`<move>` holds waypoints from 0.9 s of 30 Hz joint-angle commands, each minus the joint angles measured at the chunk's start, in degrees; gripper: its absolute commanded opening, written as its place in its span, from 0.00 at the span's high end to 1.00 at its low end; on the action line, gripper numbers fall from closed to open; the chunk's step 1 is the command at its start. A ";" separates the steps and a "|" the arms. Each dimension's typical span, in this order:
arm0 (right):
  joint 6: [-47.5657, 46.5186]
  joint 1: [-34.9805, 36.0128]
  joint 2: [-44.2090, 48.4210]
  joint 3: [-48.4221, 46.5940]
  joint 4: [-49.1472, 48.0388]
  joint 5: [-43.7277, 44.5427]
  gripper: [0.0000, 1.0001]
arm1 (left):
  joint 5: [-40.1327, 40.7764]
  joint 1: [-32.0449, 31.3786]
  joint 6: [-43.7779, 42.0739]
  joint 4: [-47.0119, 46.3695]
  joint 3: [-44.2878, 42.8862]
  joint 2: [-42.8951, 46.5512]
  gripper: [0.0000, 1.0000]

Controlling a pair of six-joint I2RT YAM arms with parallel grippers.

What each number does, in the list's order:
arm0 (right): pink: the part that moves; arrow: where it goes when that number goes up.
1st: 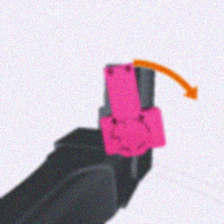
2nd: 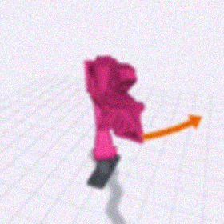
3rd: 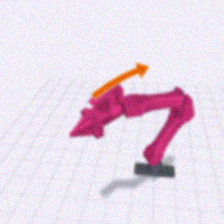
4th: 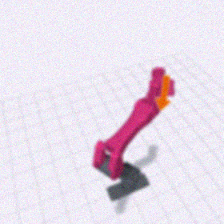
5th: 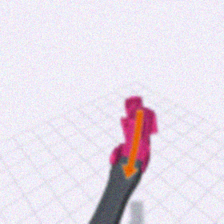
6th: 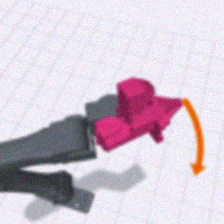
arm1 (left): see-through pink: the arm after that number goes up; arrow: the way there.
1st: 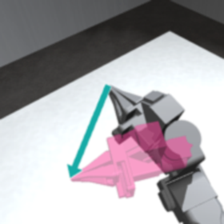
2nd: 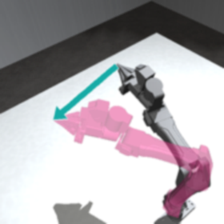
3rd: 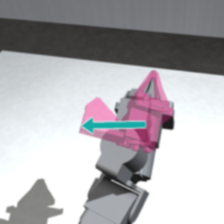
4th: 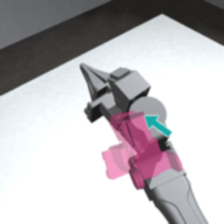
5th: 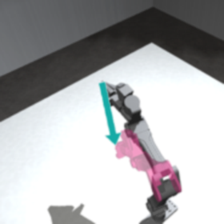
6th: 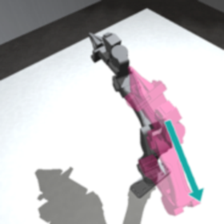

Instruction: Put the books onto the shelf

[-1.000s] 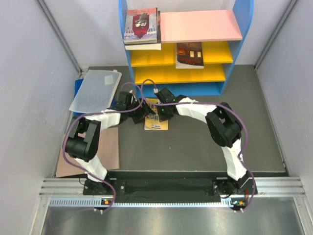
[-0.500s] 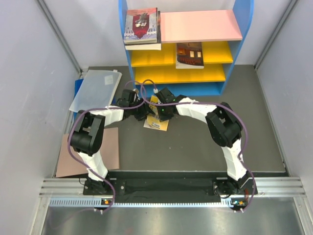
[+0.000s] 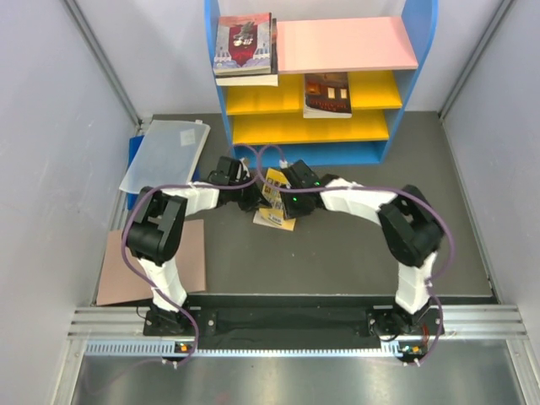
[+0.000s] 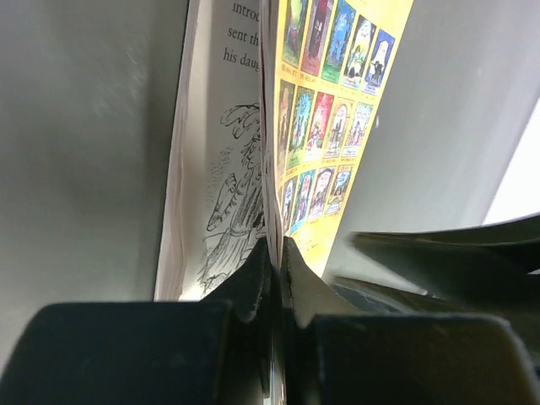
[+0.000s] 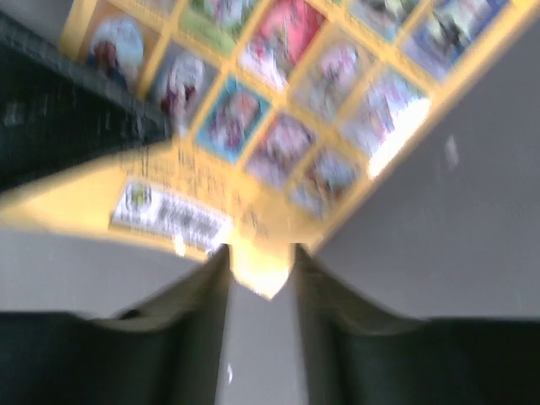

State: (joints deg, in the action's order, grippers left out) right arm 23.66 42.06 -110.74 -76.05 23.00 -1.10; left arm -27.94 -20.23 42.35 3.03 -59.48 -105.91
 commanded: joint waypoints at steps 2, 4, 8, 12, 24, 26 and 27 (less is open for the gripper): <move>6.82 -2.33 19.29 13.61 -7.44 0.31 0.47 | -5.80 -0.78 1.51 -5.92 3.67 5.35 1.00; 8.06 -4.08 23.53 17.15 -9.90 -0.56 0.43 | -6.77 -0.78 2.65 -7.50 4.37 6.50 1.00; 10.79 -7.61 34.07 25.75 -14.91 -4.86 0.36 | -8.35 -0.86 5.46 -10.58 5.52 10.36 1.00; 12.63 -10.33 38.93 30.95 -22.01 -8.64 0.27 | -9.76 -0.87 10.98 -14.71 6.66 15.28 1.00; 19.32 -13.32 39.54 40.72 -44.61 -19.02 0.22 | -11.87 -2.36 16.62 -17.78 4.46 20.57 1.00; 18.88 -13.32 40.16 41.07 -45.94 -18.58 0.22 | -12.05 -3.06 17.33 -18.41 4.64 20.30 1.00; 18.88 -13.32 40.51 41.16 -47.16 -18.58 0.22 | -12.05 -3.32 17.42 -18.41 4.55 20.39 1.00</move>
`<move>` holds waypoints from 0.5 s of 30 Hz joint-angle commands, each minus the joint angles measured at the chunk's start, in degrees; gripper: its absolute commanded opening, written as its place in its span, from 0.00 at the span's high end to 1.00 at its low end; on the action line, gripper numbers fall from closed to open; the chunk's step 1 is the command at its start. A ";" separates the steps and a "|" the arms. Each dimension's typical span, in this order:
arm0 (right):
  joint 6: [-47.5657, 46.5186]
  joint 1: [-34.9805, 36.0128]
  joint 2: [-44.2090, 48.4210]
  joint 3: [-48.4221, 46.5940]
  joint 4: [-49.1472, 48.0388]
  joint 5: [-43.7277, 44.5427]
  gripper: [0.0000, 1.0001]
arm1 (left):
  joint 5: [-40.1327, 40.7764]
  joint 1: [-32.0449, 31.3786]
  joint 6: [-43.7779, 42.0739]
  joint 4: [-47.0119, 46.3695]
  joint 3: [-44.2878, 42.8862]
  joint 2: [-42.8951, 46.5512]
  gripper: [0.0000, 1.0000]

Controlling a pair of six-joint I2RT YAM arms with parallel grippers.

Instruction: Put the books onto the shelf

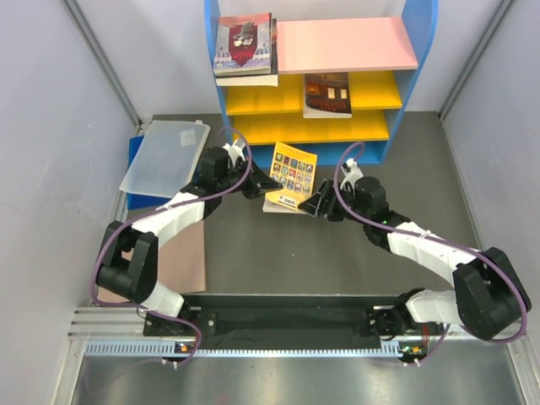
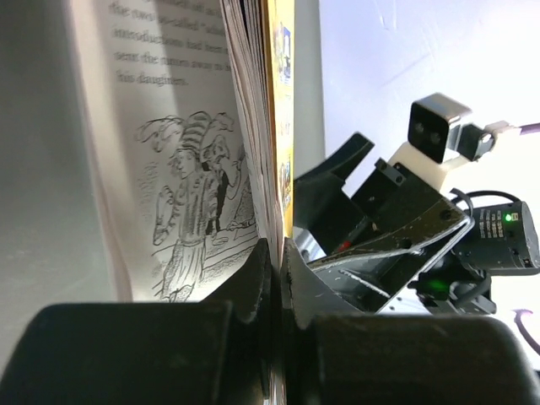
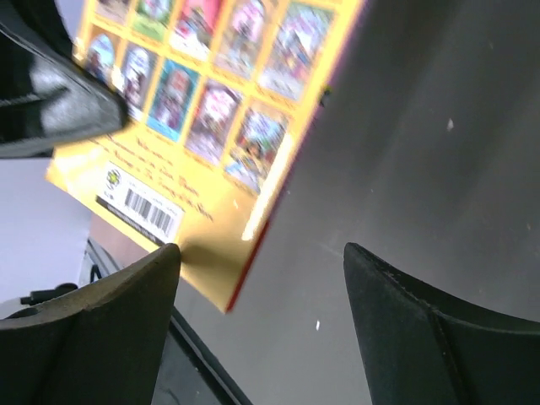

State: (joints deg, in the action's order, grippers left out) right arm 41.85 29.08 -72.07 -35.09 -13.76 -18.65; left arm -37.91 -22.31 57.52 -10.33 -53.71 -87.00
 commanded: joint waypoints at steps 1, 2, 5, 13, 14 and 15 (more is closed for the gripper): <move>0.35 -0.34 2.54 0.29 -10.76 -0.60 0.22 | -2.08 -1.42 2.34 -5.23 -1.22 1.40 1.00; 0.26 -0.34 2.90 0.29 -11.28 -0.42 0.22 | -2.17 -1.86 2.51 -5.49 -1.13 1.40 1.00; -0.18 -0.34 3.43 -0.06 -11.55 0.11 0.23 | -2.25 -2.83 2.60 -5.93 -1.13 1.31 1.00; -0.09 -0.34 3.43 -0.59 -14.72 -1.21 0.88 | -4.01 -6.78 3.57 -8.39 1.15 0.87 1.00; -0.36 -0.34 3.78 -0.77 -14.28 -1.21 0.98 | -4.27 -6.70 2.87 -7.96 1.50 0.96 1.00; -0.62 -0.34 4.04 -0.86 -13.76 -1.21 1.00 | -4.97 -6.79 2.17 -7.34 2.12 1.13 1.00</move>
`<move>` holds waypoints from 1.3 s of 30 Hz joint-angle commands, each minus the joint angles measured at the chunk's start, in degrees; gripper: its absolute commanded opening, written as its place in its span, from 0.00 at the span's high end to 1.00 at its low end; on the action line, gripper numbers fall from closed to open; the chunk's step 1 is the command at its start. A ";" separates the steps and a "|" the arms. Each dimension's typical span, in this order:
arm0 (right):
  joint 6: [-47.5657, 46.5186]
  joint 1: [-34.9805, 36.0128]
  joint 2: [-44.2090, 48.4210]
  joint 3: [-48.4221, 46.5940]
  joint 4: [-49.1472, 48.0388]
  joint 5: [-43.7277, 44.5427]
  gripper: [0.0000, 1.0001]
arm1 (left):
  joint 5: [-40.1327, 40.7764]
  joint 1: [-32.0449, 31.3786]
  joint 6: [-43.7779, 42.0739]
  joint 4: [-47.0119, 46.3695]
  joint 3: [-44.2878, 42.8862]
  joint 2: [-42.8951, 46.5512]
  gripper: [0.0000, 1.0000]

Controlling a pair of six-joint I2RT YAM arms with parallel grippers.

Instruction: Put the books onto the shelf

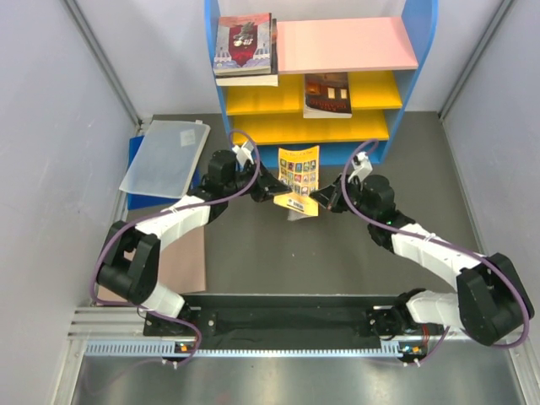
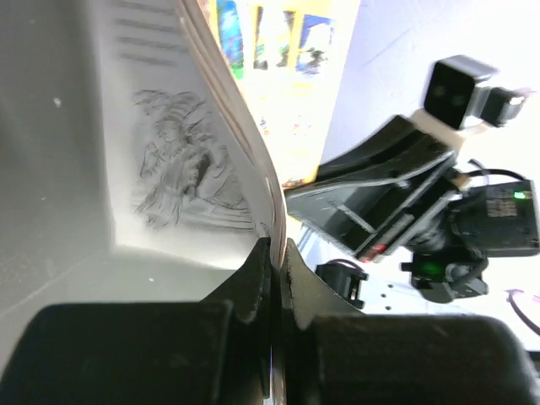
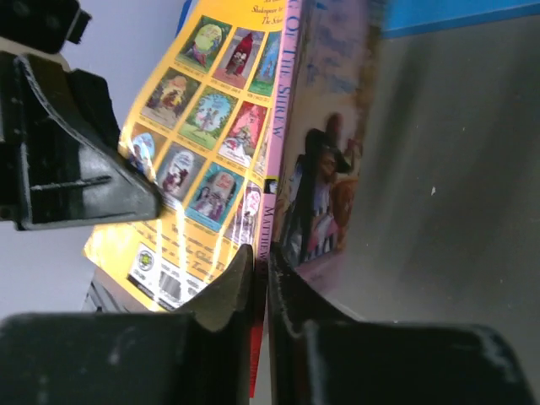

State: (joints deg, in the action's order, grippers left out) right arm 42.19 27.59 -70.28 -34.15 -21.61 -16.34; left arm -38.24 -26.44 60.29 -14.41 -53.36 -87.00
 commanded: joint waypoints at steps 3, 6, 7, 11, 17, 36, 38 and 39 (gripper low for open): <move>-3.34 1.15 5.05 -2.93 -2.23 -3.26 1.00 | -1.25 -2.48 -6.31 3.50 2.47 3.32 0.88; -5.63 0.97 7.25 -4.17 1.03 -2.56 1.00 | 2.98 -2.48 -9.49 4.49 4.31 6.66 0.59; -6.15 0.88 7.70 -4.60 1.47 -2.73 1.00 | 4.04 -2.48 -9.58 4.13 5.63 7.97 0.50; -6.42 0.36 9.11 -5.84 2.79 -3.61 1.00 | 6.59 -2.39 -9.75 0.98 8.62 9.57 0.19; -6.07 -0.96 9.64 -7.68 2.97 -5.90 1.00 | 11.42 -2.31 -8.26 -11.84 18.44 14.22 0.01; -3.79 -1.32 9.72 -9.62 2.09 -9.33 1.00 | 11.79 -3.27 -1.41 -48.76 24.63 7.74 0.01; -3.96 -1.40 9.72 -9.88 2.18 -9.50 1.00 | 11.35 -3.62 -0.27 -50.18 24.01 6.24 0.01; -4.05 -1.40 9.90 -10.06 2.36 -9.41 1.00 | 11.34 -3.97 0.08 -50.62 23.83 5.10 0.03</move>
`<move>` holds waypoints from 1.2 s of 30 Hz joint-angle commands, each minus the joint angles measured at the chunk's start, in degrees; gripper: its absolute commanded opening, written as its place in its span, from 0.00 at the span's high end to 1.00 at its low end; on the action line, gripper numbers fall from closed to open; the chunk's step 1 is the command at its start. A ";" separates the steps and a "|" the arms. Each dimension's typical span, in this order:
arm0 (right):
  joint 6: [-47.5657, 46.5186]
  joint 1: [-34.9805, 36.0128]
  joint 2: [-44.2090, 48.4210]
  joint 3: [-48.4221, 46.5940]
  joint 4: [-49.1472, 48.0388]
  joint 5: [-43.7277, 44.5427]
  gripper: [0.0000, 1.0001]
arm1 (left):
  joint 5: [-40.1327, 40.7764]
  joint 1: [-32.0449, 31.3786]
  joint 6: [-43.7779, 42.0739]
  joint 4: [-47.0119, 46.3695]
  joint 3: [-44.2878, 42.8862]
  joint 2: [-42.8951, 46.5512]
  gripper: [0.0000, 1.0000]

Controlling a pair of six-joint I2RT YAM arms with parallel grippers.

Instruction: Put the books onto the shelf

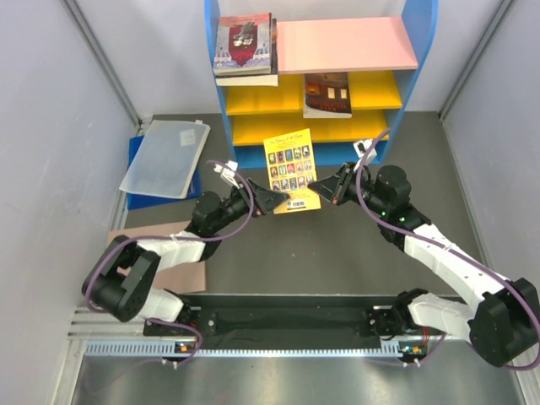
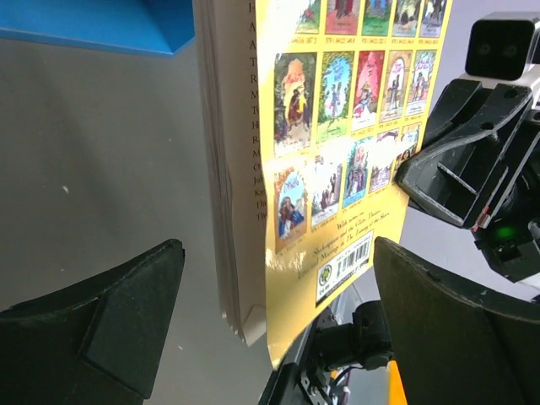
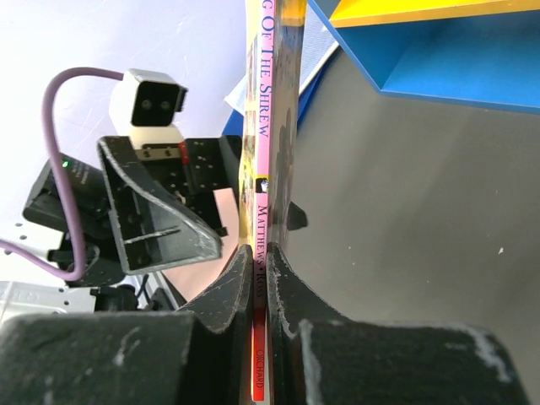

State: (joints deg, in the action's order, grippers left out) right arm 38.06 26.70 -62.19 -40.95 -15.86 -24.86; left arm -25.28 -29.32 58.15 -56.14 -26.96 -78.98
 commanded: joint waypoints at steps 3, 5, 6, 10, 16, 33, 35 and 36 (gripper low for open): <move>-0.27 -0.51 1.73 -4.05 -2.60 -0.63 1.00 | -2.05 -1.88 3.28 -10.48 -3.01 -4.60 0.09; -0.45 -0.59 1.73 -4.40 -2.42 -0.63 1.00 | -2.58 -2.14 4.16 -12.32 -3.19 -5.39 0.15; -0.71 -0.59 1.64 -4.66 -1.99 -0.28 1.00 | -2.84 -2.23 4.43 -12.68 -3.53 -5.92 0.17; -0.80 -0.68 1.29 -5.19 -1.90 0.08 1.00 | -3.72 -2.49 6.79 -14.87 -3.89 -7.06 0.35; -0.62 -0.77 0.76 -5.55 -1.63 0.25 1.00 | -4.34 -2.49 8.99 -17.16 -4.15 -6.98 0.94; -2.03 -2.61 5.24 -4.23 2.06 3.33 0.71 | -6.54 -2.41 4.61 7.77 -24.52 -3.63 1.00; -1.94 -3.23 6.03 -4.14 2.41 3.59 0.60 | -6.71 -2.32 3.82 17.58 -30.76 -4.95 1.00; -1.94 -3.49 6.29 -4.05 2.67 3.59 0.54 | -7.06 -2.32 3.20 19.91 -32.61 -5.39 1.00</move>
State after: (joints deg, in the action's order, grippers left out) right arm 36.99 24.12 -58.11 -43.31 -13.96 -20.23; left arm -31.66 -31.62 64.45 -48.21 -50.33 -85.43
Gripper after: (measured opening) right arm 0.373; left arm 0.046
